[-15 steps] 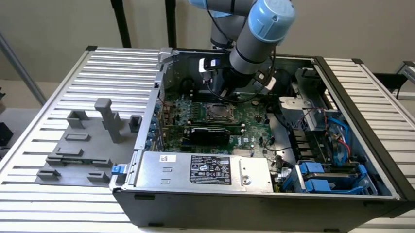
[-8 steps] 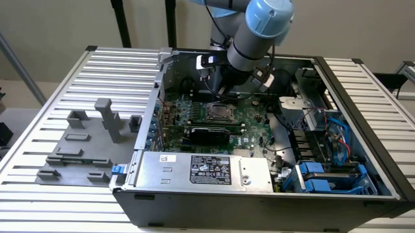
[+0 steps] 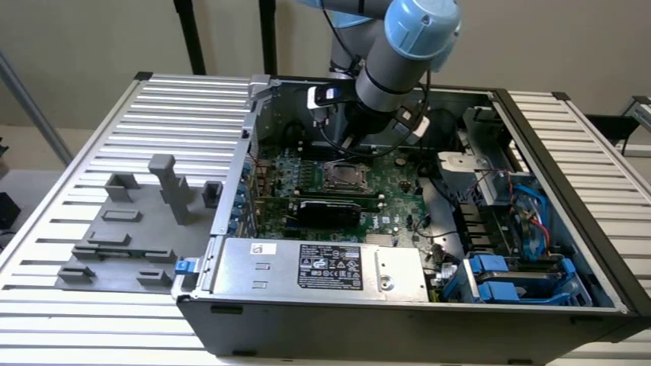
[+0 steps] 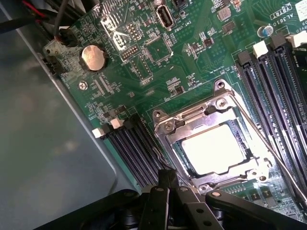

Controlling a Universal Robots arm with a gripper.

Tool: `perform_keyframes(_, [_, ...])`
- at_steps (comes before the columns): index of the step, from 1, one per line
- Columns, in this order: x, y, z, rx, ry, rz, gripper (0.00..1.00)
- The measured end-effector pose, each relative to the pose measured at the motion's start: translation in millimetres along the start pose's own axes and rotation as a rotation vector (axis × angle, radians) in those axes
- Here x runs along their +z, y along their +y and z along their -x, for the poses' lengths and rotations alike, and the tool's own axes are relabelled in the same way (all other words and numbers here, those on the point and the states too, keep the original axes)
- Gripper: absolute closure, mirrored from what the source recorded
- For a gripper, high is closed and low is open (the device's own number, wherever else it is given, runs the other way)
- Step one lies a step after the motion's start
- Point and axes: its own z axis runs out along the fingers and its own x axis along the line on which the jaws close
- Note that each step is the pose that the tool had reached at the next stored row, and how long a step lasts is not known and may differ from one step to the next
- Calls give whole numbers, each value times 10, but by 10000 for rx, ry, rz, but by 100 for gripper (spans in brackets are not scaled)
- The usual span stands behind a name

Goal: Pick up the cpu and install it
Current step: 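Install the first cpu locking lever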

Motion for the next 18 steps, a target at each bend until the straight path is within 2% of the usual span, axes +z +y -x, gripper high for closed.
perform_keyframes(9, [37, 32, -7, 48, 9, 13, 89])
perform_keyframes(14, [58, 51, -10, 155, 4, 52, 89])
perform_keyframes(18, [75, 64, -11, 236, -39, 105, 89])
